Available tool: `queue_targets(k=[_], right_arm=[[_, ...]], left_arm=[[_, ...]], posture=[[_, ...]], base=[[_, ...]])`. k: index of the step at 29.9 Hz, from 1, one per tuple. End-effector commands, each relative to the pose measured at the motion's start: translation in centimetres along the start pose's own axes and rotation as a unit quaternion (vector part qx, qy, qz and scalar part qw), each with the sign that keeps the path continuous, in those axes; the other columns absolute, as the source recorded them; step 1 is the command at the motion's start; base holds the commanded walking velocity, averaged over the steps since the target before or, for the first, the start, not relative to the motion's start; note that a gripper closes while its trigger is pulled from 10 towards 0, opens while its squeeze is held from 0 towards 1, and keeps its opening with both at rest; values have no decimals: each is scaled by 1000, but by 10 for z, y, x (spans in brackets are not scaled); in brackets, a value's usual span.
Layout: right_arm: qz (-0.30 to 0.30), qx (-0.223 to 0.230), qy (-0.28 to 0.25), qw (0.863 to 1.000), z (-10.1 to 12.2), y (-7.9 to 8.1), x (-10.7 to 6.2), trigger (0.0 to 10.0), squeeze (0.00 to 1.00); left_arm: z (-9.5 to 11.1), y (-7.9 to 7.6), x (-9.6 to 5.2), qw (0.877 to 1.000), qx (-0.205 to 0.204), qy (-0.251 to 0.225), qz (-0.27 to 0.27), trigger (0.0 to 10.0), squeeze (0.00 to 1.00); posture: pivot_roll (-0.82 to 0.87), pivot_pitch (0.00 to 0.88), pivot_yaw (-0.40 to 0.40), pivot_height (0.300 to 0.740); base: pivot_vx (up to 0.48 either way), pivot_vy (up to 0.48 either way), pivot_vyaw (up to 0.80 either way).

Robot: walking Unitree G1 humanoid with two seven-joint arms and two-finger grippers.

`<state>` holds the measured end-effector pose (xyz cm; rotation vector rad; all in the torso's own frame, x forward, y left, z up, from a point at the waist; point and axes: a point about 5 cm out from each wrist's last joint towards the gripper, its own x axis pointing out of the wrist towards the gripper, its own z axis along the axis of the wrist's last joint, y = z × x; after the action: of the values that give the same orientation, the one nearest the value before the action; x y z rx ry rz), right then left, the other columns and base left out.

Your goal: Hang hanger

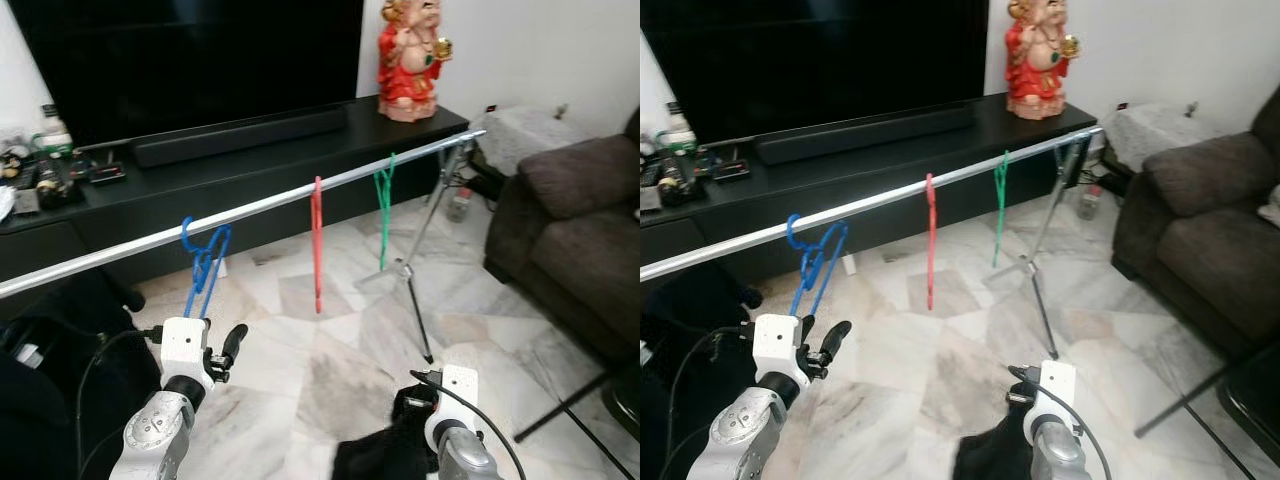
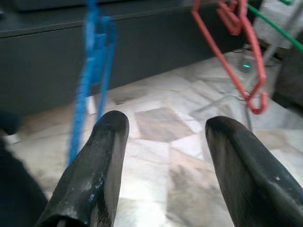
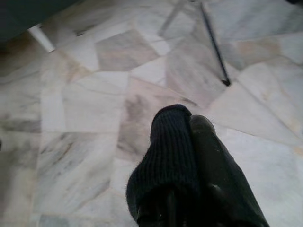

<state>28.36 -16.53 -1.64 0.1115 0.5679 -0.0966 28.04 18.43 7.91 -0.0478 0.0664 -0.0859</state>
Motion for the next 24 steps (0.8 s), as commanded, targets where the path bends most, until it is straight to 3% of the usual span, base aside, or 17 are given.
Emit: queue_targets(k=[1,10,13,24], right_arm=[[3,1,-25,1000,10,1,1,10000,0],[4,9,-30,1000,6,-2,0,10000,0],[-9,-4,-23,1000,-15,-16,-9,10000,0],[-21,-3,-34,999,-35,-30,-21,10000,0]], left_arm=[[6,3,0,1000,17,-12,9,10000,0],[5,3,0,1000,18,-12,20,10000,0],[7,5,-1,999,18,-22,32,10000,0],[8,9,0,999,16,-28,39,10000,0]], posture=[[134,26,24,740],[128,22,21,740],[140,22,19,740],[115,23,32,740]], base=[[0,0,0],[0,0,0],[0,0,0],[0,0,0]])
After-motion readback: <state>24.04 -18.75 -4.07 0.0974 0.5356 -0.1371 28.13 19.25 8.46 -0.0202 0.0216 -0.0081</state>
